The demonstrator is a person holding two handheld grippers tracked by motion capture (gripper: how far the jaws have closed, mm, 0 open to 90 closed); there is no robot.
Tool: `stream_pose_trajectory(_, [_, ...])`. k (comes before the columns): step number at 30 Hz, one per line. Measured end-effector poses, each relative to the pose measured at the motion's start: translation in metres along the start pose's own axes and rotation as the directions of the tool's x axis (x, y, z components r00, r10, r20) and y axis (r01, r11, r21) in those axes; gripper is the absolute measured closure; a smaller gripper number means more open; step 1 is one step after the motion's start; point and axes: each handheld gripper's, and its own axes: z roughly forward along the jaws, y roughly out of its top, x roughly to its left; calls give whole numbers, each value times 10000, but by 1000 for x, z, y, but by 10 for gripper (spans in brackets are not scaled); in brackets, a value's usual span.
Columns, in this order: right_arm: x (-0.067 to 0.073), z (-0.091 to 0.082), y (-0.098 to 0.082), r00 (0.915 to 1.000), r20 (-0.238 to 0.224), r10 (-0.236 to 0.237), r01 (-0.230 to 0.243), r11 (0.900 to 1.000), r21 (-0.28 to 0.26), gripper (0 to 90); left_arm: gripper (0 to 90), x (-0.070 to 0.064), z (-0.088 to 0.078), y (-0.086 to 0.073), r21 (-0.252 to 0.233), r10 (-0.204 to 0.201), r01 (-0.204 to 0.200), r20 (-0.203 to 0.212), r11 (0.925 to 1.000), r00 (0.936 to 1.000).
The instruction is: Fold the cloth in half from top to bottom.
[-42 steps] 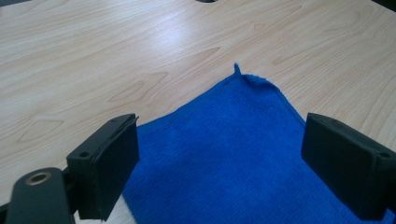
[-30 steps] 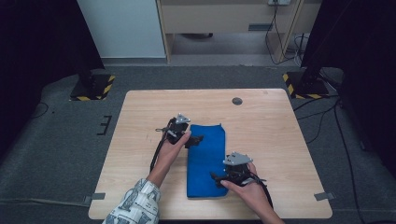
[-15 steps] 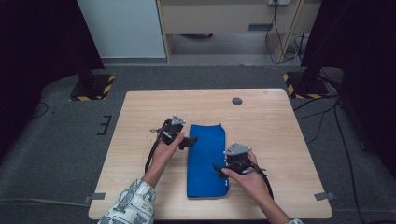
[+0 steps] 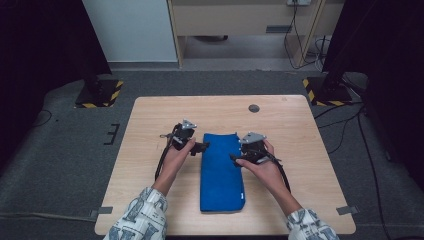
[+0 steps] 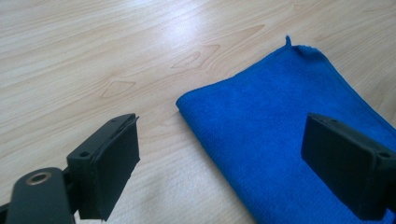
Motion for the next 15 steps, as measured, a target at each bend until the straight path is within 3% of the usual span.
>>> stream_pose_trajectory(7, [-16, 16, 11, 9997, 132, 226, -228, 9997, 122, 266, 121, 1, 5, 7, -60, -75, 75, 50, 10000, 10000])
stream_pose_trajectory(8, [-22, 19, 13, 9977, 12, 674, -674, 9976, 157, 306, 121, 1, 6, 9, -115, -12, 12, 2, 9999, 10000])
stream_pose_trajectory(9, [-24, 20, 13, 9965, 41, 829, -830, 9965, 63, 328, 121, 1, 6, 9, -115, -12, 12, 2, 9999, 10000])
stream_pose_trajectory(15, [-34, 24, 14, 9920, 156, 1250, -1250, 9922, -36, 447, 164, 6, 12, 8, -32, -151, 151, 11, 9999, 9999])
